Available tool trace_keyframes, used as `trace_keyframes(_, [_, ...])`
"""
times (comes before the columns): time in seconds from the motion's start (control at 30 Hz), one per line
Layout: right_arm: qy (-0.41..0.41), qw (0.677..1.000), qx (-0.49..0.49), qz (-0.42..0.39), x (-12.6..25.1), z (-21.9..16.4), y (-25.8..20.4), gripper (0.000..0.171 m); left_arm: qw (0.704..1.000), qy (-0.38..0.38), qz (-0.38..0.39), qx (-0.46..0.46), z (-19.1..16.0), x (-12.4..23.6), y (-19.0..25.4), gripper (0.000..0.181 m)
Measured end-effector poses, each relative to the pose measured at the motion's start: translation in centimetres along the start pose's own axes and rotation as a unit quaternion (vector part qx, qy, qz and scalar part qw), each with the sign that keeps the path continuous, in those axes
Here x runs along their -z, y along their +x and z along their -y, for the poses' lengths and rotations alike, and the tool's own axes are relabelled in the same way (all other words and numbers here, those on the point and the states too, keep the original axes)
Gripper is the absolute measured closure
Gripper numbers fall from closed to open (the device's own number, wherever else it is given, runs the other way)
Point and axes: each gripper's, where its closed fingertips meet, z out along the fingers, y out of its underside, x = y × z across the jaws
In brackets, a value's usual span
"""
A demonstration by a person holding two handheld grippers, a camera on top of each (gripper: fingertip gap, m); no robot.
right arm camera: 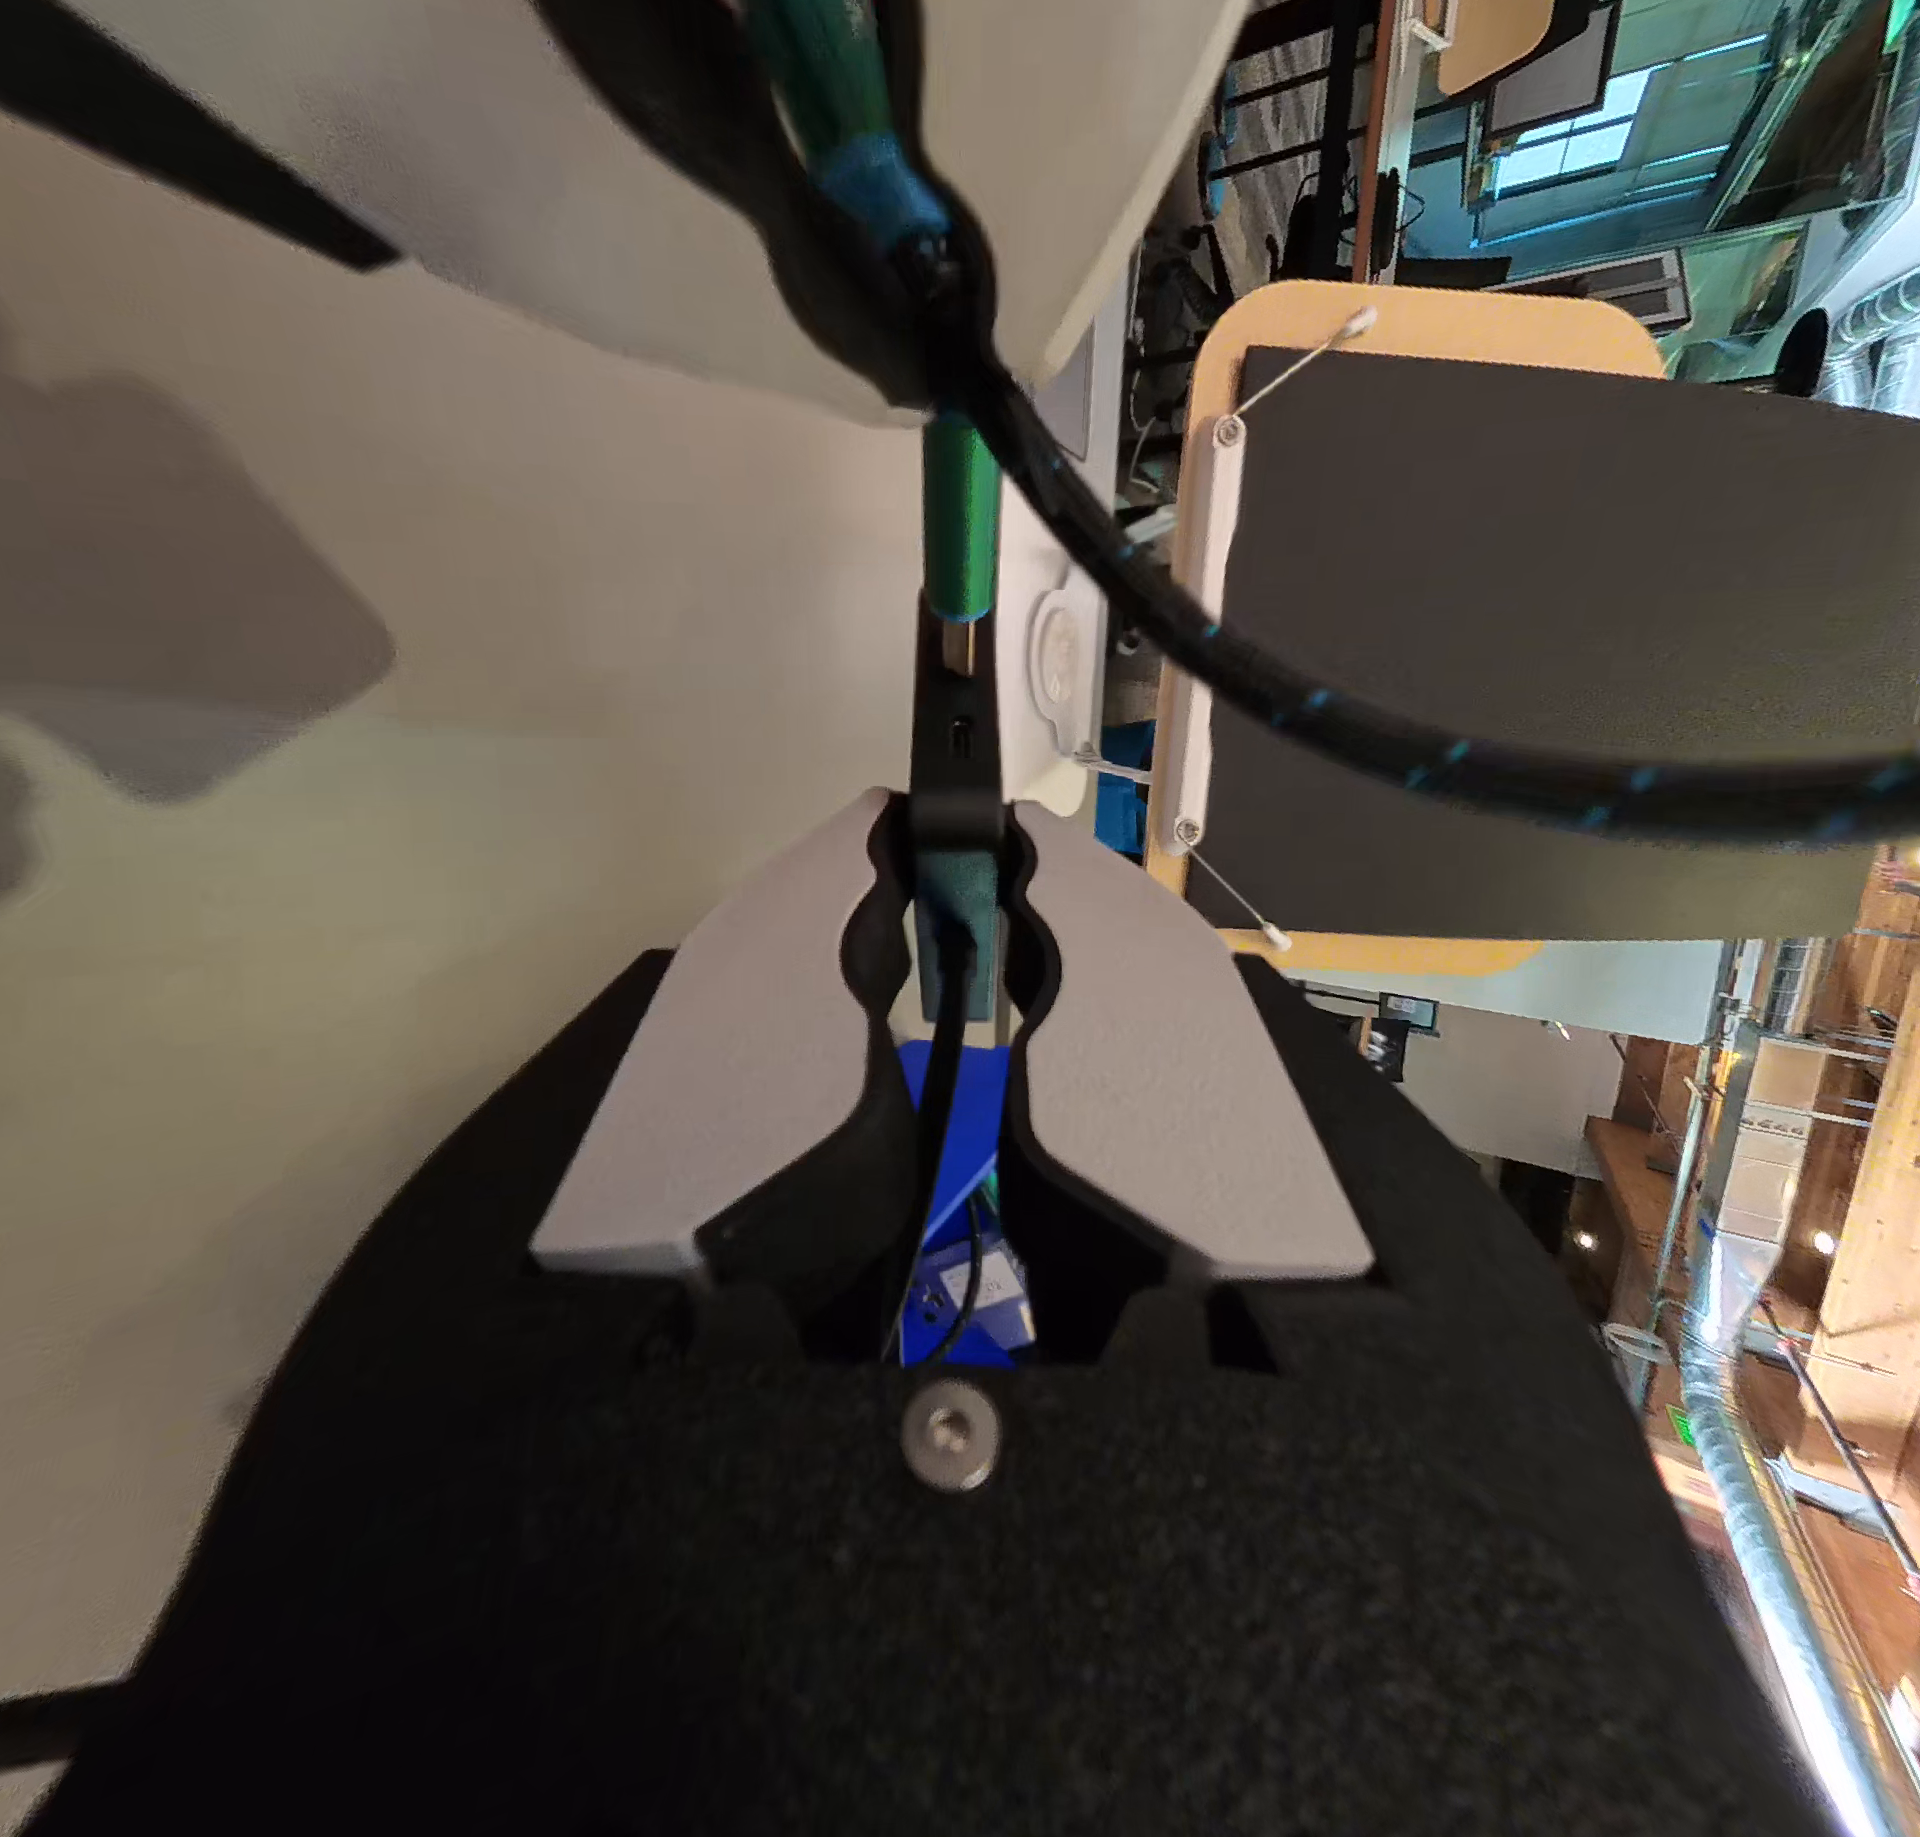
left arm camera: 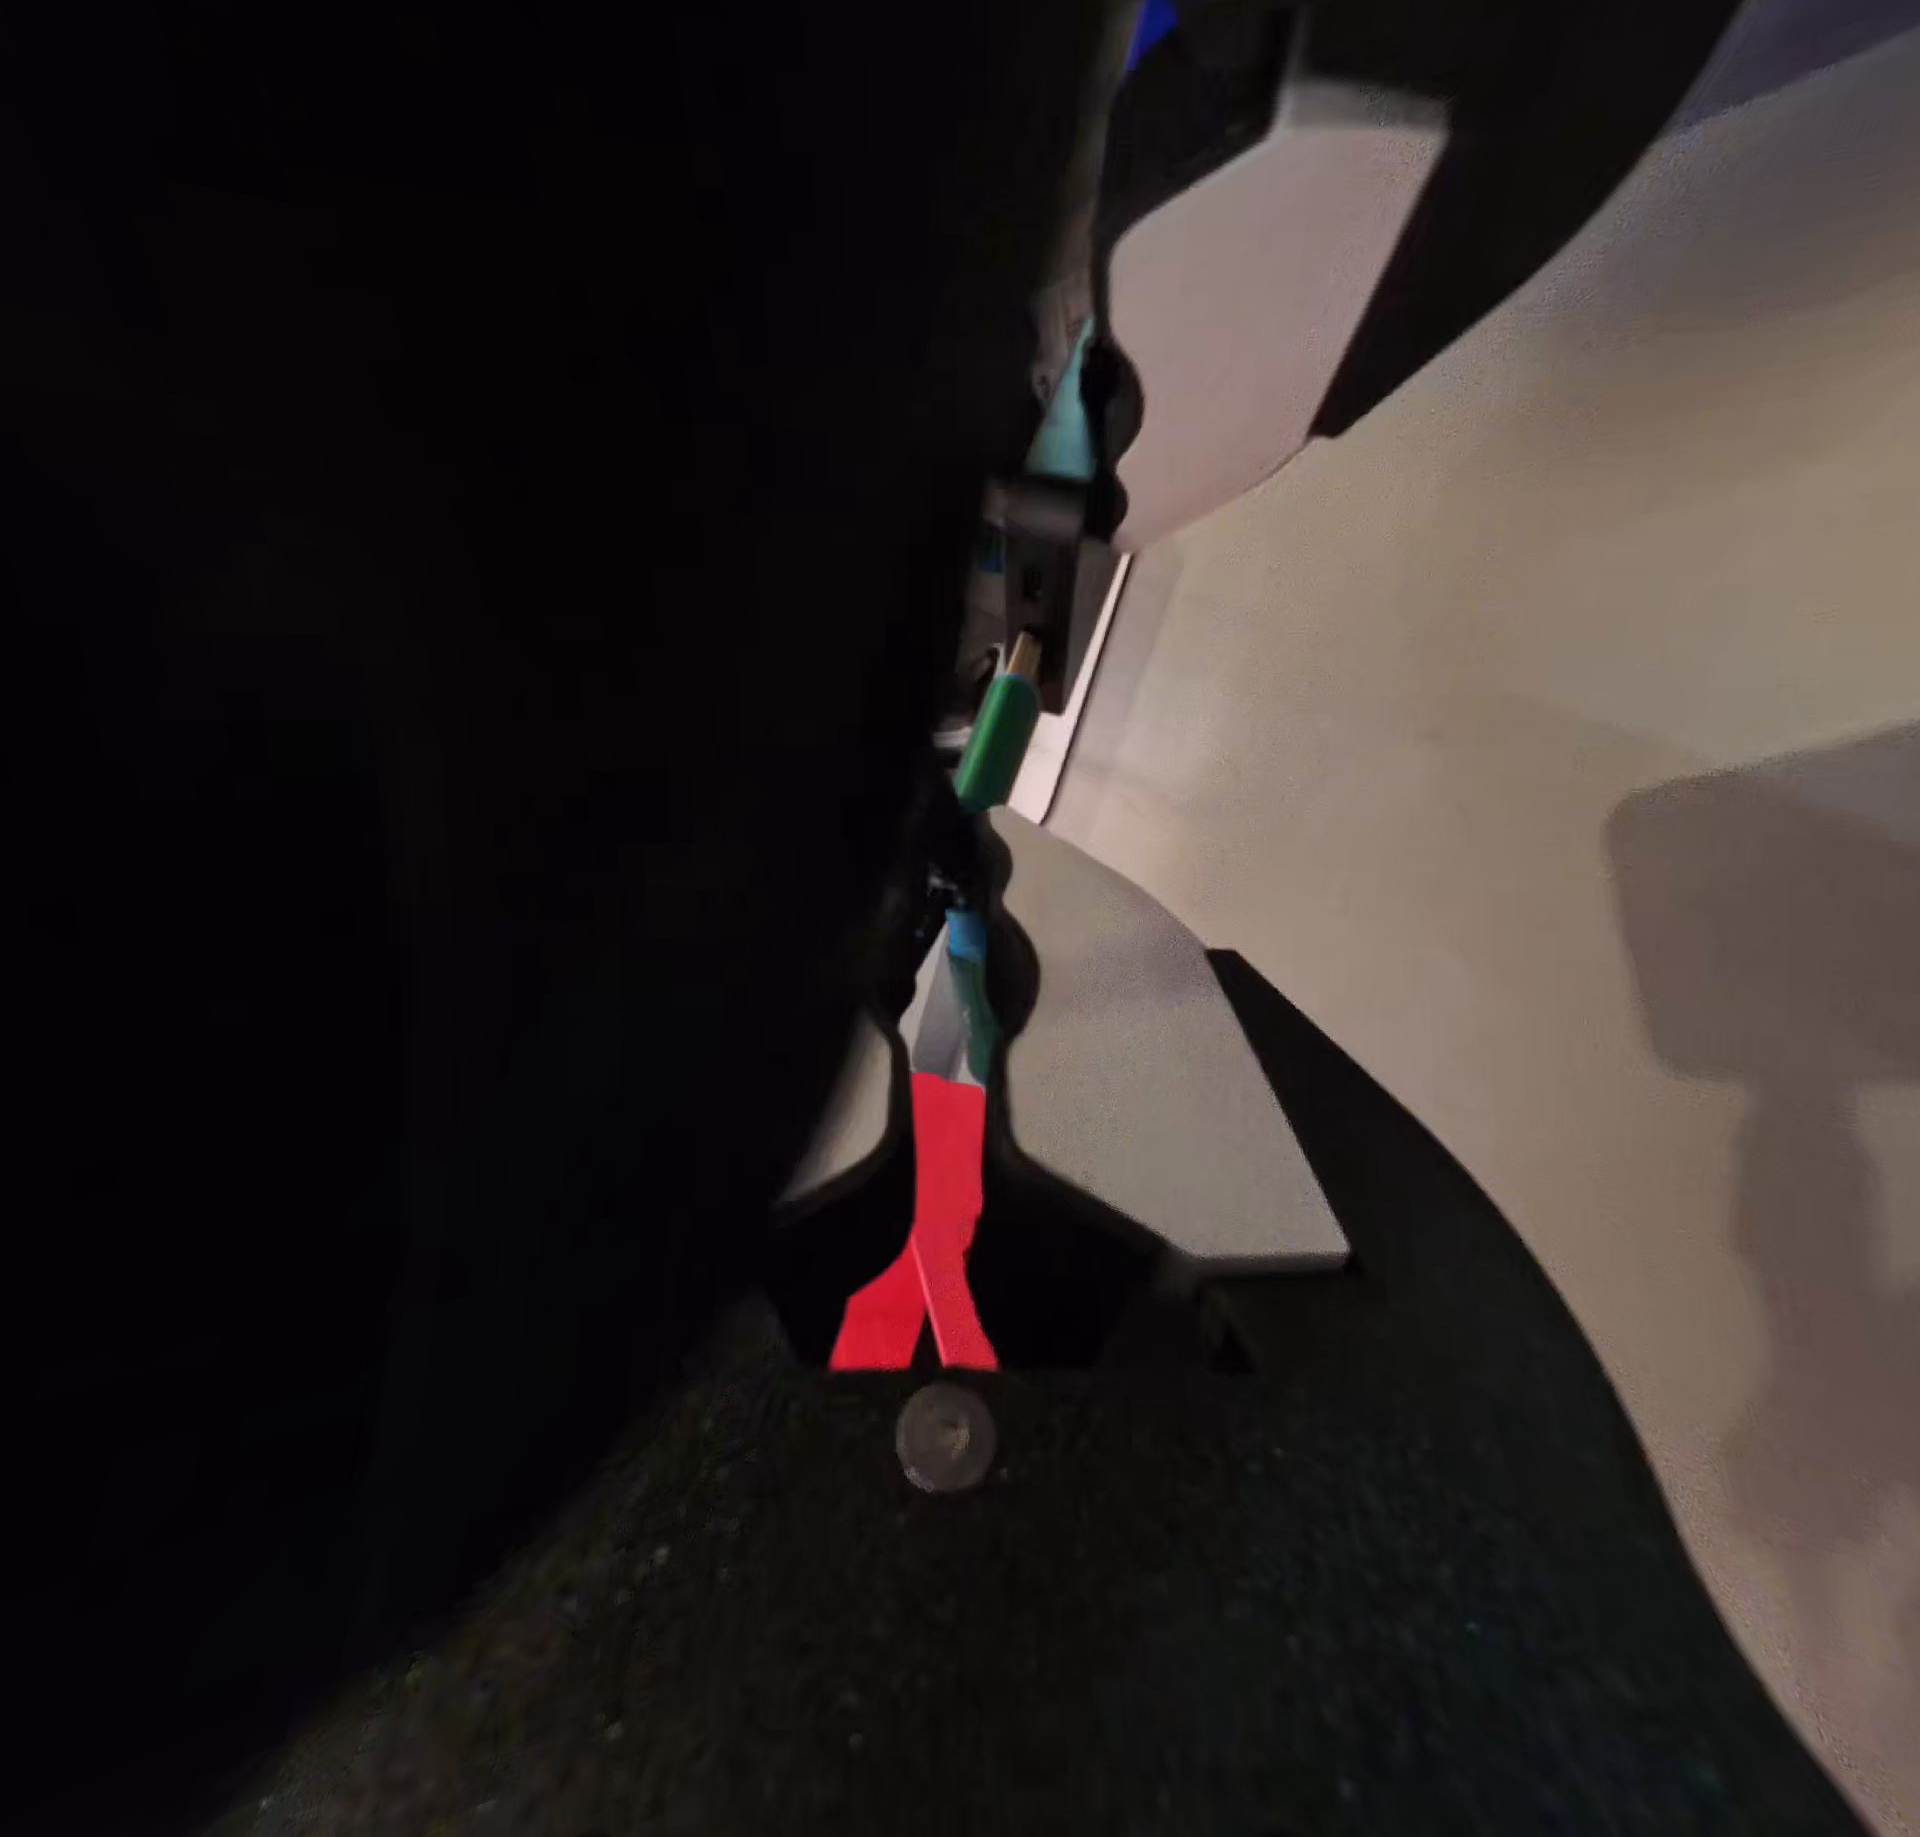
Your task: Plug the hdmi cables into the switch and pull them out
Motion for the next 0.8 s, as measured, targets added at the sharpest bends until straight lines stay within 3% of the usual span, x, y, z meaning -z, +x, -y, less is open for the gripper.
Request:
trace_keyframes(0.03, [0.005, 1.000, -0.003, 0.003, 0.0, 0.3, -0.2, 0.156, 1.000, 0.000, 0.006, -0.005, 0.0, 0.0, 0.1, 0.175])
trace_keyframes(0.3, [0.025, 1.000, -0.007, -0.007, 0.1, 1.1, 0.0, 0.157, 0.999, 0.005, 0.037, -0.016, 0.0, 0.2, -0.4, 0.175])
trace_keyframes(0.53, [0.147, 0.989, -0.026, 0.006, 2.1, 3.3, 0.2, 0.157, 0.998, 0.055, 0.007, 0.025, 0.2, 0.5, -1.6, 0.174])
trace_keyframes(0.63, [0.098, 0.995, -0.008, -0.002, 1.2, 2.3, 0.1, 0.157, 0.998, 0.057, 0.001, 0.031, 0.3, 1.0, -1.8, 0.174])
trace_keyframes(0.8, [0.085, 0.996, -0.020, -0.009, 1.0, 1.2, 0.6, 0.157, 0.999, 0.035, -0.006, 0.023, -0.5, 1.1, -1.3, 0.174])
